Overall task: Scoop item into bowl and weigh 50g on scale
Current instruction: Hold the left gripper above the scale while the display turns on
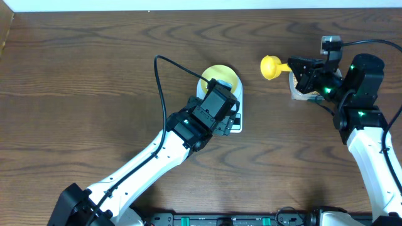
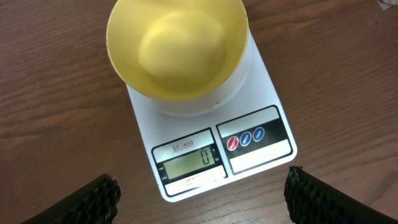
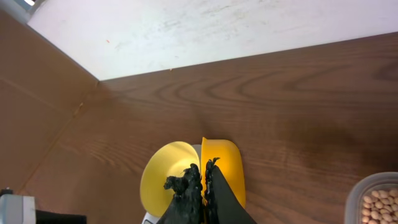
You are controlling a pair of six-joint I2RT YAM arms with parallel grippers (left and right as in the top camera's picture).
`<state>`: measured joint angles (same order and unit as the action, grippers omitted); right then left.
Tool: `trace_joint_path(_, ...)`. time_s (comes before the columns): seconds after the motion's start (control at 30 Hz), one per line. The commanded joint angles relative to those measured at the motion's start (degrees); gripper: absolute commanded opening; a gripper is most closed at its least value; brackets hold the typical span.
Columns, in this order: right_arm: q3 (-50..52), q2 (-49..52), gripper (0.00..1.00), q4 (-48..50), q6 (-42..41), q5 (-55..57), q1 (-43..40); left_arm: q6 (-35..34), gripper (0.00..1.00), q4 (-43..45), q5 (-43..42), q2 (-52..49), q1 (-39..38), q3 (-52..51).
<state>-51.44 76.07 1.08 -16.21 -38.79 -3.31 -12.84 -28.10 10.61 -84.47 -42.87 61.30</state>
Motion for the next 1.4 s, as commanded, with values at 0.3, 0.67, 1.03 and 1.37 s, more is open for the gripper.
trace_joint_path(0.3,-1.38,-0.85,0.01,-0.04,1.73,1.36,-0.39,0.11,0.87,0.09,-0.13,0.26,-0.02,-0.33)
trace_joint_path(0.67,-1.38,-0.85,0.01,-0.04,2.19,1.38,-0.39,0.11,0.87,0.09,-0.13,0.26,-0.02,-0.33)
trace_joint_path(1.03,-1.38,-0.85,0.01,-0.04,2.16,1.38,-0.39,0.11,0.87,0.07,-0.13,0.26,-0.02,-0.33)
trace_joint_path(1.37,-1.38,-0.85,0.01,-0.04,2.16,1.38,-0.39,0.11,0.87,0.09,-0.13,0.28,-0.02,-0.33)
